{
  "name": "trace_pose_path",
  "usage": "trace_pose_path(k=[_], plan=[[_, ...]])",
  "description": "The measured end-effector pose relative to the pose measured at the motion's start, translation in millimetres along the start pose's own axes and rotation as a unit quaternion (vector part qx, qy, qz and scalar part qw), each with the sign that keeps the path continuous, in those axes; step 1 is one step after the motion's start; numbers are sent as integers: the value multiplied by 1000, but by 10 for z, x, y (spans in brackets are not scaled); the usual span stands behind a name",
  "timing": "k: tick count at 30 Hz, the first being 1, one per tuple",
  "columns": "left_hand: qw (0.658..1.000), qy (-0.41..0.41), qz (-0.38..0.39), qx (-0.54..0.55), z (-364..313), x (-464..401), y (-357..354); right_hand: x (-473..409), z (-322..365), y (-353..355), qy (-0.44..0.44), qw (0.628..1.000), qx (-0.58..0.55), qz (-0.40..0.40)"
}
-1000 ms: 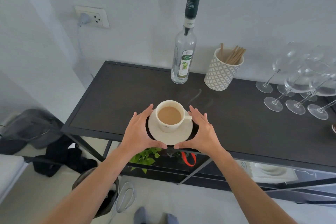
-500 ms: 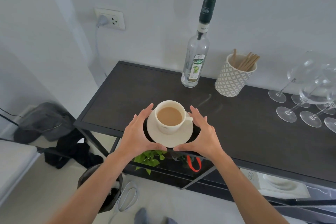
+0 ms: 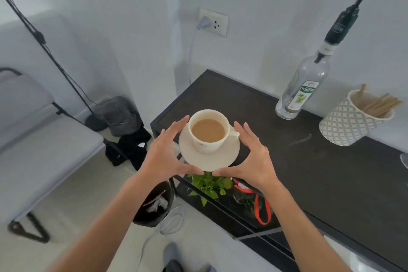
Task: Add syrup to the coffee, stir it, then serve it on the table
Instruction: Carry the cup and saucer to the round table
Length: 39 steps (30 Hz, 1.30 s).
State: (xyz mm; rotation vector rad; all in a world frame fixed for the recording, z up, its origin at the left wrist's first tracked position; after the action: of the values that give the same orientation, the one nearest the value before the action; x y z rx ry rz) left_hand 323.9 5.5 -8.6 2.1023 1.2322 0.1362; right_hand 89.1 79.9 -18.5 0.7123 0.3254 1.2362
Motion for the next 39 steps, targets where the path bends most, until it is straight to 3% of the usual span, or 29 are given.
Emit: trace_pose_path(k=[11, 23, 33, 39], plan=[[991, 51, -123, -29, 472, 828, 1185, -77, 1198, -986, 116, 987, -24, 110], [956, 133, -240, -102, 1165, 2039, 2834, 36, 2788, -2684, 232, 947, -32, 218], [898, 216, -355, -146, 1527, 3072, 3790, 294, 3989, -3969, 344, 882, -21, 321], [845, 281, -421, -172, 1622, 3674, 4240, 565, 4673, -4690, 393, 834, 3, 387]])
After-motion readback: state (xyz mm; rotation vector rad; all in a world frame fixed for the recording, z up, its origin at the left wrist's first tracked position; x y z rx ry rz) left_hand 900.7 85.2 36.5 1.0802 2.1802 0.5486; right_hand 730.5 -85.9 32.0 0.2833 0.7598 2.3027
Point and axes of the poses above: each hand's wrist, its own x-axis away from the middle knuckle, its own y-axis out of the back of the hand, z = x × y, the point moved 1 cm from there along -x, towards the middle knuckle, and after that the axes turned 11 degrees about -y, right-handed, at the moved point
